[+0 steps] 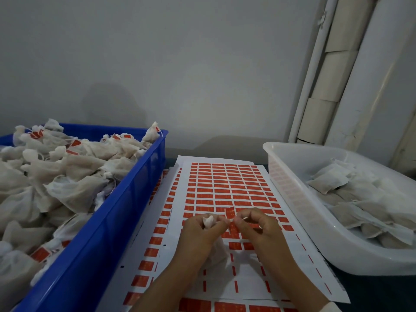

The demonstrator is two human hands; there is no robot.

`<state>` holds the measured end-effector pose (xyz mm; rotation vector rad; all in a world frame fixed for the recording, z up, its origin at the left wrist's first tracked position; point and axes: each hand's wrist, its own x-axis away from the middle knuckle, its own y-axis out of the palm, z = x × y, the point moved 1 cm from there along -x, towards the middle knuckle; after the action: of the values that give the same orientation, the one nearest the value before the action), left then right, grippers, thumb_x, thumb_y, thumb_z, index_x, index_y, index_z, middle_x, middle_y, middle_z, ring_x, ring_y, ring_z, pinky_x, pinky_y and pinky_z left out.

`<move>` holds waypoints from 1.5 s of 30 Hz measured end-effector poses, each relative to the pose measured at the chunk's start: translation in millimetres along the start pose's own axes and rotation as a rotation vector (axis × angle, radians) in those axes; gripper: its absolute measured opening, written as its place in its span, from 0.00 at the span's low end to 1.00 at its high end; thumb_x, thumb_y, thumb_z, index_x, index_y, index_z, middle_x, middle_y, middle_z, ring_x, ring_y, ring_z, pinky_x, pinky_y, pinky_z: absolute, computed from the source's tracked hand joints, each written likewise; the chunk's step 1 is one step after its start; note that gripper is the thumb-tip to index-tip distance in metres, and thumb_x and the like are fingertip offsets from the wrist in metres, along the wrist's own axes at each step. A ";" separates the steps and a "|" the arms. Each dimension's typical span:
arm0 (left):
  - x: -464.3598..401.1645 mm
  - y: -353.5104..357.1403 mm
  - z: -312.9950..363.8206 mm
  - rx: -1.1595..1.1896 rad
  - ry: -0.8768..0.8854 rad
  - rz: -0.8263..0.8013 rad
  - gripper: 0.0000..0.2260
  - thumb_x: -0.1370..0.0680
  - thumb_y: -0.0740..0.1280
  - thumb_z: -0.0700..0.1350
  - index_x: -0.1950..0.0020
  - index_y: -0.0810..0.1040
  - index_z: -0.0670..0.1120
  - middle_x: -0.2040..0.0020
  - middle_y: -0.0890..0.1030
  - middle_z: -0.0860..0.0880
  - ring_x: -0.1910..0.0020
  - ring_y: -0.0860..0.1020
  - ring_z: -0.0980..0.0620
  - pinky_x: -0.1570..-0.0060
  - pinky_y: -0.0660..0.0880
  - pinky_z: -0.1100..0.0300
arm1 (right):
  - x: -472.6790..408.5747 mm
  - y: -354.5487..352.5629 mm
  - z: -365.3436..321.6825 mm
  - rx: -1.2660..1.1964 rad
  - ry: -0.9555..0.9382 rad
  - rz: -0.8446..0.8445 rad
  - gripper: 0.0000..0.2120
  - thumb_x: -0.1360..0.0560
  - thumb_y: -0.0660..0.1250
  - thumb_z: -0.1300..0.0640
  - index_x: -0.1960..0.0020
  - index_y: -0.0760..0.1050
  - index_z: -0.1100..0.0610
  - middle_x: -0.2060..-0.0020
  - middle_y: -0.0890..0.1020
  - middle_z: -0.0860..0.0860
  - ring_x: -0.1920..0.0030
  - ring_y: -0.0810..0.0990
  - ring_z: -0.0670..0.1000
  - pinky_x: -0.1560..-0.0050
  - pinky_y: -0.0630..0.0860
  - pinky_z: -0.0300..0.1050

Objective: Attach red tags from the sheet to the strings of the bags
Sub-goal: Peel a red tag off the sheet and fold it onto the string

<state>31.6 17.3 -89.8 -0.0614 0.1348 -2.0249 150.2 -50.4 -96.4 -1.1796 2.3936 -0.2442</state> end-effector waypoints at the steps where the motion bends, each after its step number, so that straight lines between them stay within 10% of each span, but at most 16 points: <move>1: 0.0 -0.2 0.0 0.007 -0.005 0.002 0.06 0.26 0.67 0.52 0.62 0.73 0.56 0.65 0.75 0.63 0.66 0.75 0.60 0.77 0.66 0.77 | -0.4 -0.9 0.0 -0.009 0.010 0.008 0.02 0.25 0.64 0.53 0.56 0.74 0.49 0.58 0.80 0.42 0.56 0.79 0.42 0.59 0.71 0.24; 27: 0.0 1.7 -0.7 -0.048 0.012 -0.004 0.07 0.26 0.66 0.53 0.62 0.72 0.56 0.64 0.75 0.61 0.65 0.75 0.60 0.77 0.65 0.77 | 3.3 0.4 -3.3 -0.074 0.058 0.015 0.09 0.29 0.61 0.45 0.53 0.74 0.49 0.56 0.80 0.44 0.53 0.80 0.45 0.51 0.73 0.31; 36: 0.0 2.7 0.0 -0.029 0.027 -0.024 0.06 0.26 0.67 0.52 0.62 0.74 0.56 0.64 0.76 0.60 0.64 0.76 0.59 0.76 0.66 0.77 | 3.5 -1.1 -5.3 -0.022 -0.004 0.042 0.01 0.27 0.68 0.57 0.56 0.76 0.52 0.59 0.80 0.46 0.56 0.80 0.46 0.48 0.77 0.37; 41: -2.5 2.4 -0.5 0.054 0.012 -0.028 0.01 0.23 0.63 0.52 0.54 0.73 0.57 0.56 0.72 0.67 0.58 0.72 0.63 0.64 0.66 0.75 | 3.2 -5.4 -9.4 0.129 -0.196 0.120 0.02 0.30 0.69 0.54 0.59 0.76 0.48 0.58 0.80 0.41 0.56 0.78 0.40 0.50 0.72 0.28; 45: -6.4 3.0 3.7 0.072 -0.097 -0.040 0.05 0.21 0.59 0.48 0.55 0.73 0.55 0.56 0.74 0.56 0.58 0.73 0.56 0.65 0.65 0.74 | 0.4 -17.9 -15.1 0.594 -0.706 0.213 0.05 0.31 0.69 0.57 0.60 0.82 0.57 0.59 0.84 0.51 0.57 0.82 0.49 0.50 0.78 0.48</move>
<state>37.5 21.4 -86.3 -0.1176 -0.0013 -2.0603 155.4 -62.4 -77.0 -0.5880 1.6357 -0.3632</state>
